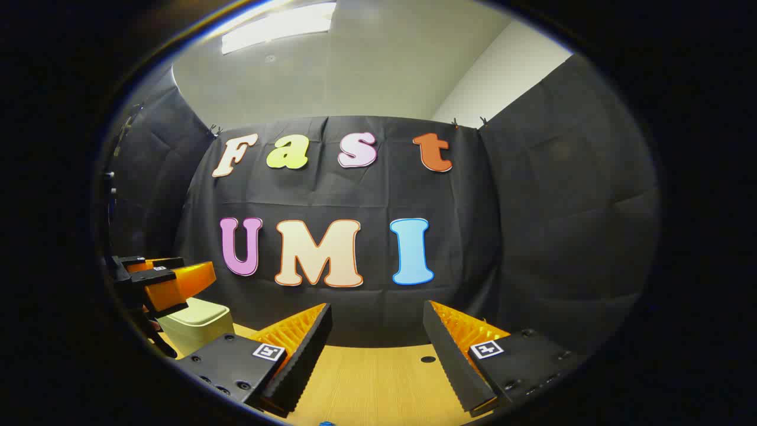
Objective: Press the lid of the desktop garbage bin to open it, pick up the crumpled paper on the desktop and throw it into the bin, then pick up the pop can on the desktop and drop it into the bin, and finally close the garbage bin lid.
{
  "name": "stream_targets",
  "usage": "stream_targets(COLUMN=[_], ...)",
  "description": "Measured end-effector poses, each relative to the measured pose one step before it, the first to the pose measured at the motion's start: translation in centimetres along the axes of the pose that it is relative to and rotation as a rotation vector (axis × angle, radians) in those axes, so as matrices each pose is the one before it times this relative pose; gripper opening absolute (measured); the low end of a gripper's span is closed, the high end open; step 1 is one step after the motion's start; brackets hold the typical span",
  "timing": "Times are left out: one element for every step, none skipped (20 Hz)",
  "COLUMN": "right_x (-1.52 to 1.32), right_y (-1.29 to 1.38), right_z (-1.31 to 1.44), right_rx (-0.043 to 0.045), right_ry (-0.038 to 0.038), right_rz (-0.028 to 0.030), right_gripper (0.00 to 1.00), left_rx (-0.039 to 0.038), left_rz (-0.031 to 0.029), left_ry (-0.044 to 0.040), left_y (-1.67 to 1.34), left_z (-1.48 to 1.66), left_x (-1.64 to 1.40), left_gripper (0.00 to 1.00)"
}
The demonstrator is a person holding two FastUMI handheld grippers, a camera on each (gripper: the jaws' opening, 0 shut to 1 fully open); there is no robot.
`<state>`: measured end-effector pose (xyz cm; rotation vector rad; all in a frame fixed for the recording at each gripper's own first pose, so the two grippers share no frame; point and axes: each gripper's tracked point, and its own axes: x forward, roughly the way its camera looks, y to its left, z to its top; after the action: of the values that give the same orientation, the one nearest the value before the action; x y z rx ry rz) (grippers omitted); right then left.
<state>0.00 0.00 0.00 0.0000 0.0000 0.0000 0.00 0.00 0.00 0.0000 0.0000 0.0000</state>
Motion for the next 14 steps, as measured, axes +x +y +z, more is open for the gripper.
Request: stream_targets(right_x=[0.112, 0.146, 0.132, 0.059, 0.141, 0.069, 0.072, 0.075, 0.125, 0.053, 0.046, 0.044, 0.023, -0.059], right_y=[0.298, 0.277, 0.257, 0.29, 0.263, 0.274, 0.3, 0.264, 0.297, 0.165, 0.184, 0.148, 0.169, 0.022], right_z=[0.042, 0.058, 0.077, -0.004, 0.107, -0.05, -0.103, -0.186, -0.139, -0.065, 0.009, 0.018, 0.007, -0.043], right_rx=[0.00186, 0.00184, 0.00036, 0.00067, 0.00011, -0.00052, -0.00102, 0.00026, 0.00189, 0.00275, 0.00163, 0.0007, -0.00003, -0.00078], right_ry=[-0.00163, -0.00253, -0.00097, -0.00358, -0.00305, -0.00291, -0.00093, 0.00241, 0.00356, 0.00257, 0.0008, 0.00154, 0.00081, 0.00054], right_rz=[0.00929, 0.00991, 0.00897, 0.00938, 0.00769, 0.00975, 0.00799, 0.00921, 0.00886, 0.00756, 0.00593, 0.00589, 0.0055, 0.0036], right_gripper=[0.97, 0.98, 0.98, 0.98, 0.98, 0.98, 0.98, 0.98, 0.98, 0.97, 0.97, 0.98, 0.98, 0.98], left_rx=[0.00158, 0.00159, 0.00334, 0.00587, 0.00694, 0.00581, 0.00535, 0.00541, 0.00502, 0.00367, 0.0023, 0.00139, 0.00187, 0.0012], left_rz=[0.00468, 0.00522, 0.00537, 0.0077, 0.00798, 0.00708, 0.00732, 0.00962, 0.00811, 0.00712, 0.00509, 0.00402, 0.0036, 0.0027], left_ry=[0.00119, -0.00205, -0.00086, 0.00173, 0.00508, 0.0041, 0.00337, -0.00007, 0.00301, 0.00457, 0.00389, 0.00383, 0.00273, 0.00163], left_y=[0.036, 0.111, 0.138, 0.277, 0.196, 0.302, 0.171, 0.311, 0.341, 0.117, 0.082, 0.056, 0.008, 0.041], left_z=[-0.099, 0.027, 0.011, -0.016, -0.273, -0.076, -0.05, 0.087, -0.196, -0.101, -0.209, 0.007, -0.164, 0.05], left_x=[-0.009, -0.098, -0.105, -0.17, -0.144, -0.078, -0.158, -0.166, -0.02, -0.169, -0.114, -0.017, -0.186, -0.097], left_gripper=[0.93, 0.93, 0.94, 0.93, 0.93, 0.94, 0.93, 0.94, 0.93, 0.94, 0.94, 0.93, 0.93, 0.93])
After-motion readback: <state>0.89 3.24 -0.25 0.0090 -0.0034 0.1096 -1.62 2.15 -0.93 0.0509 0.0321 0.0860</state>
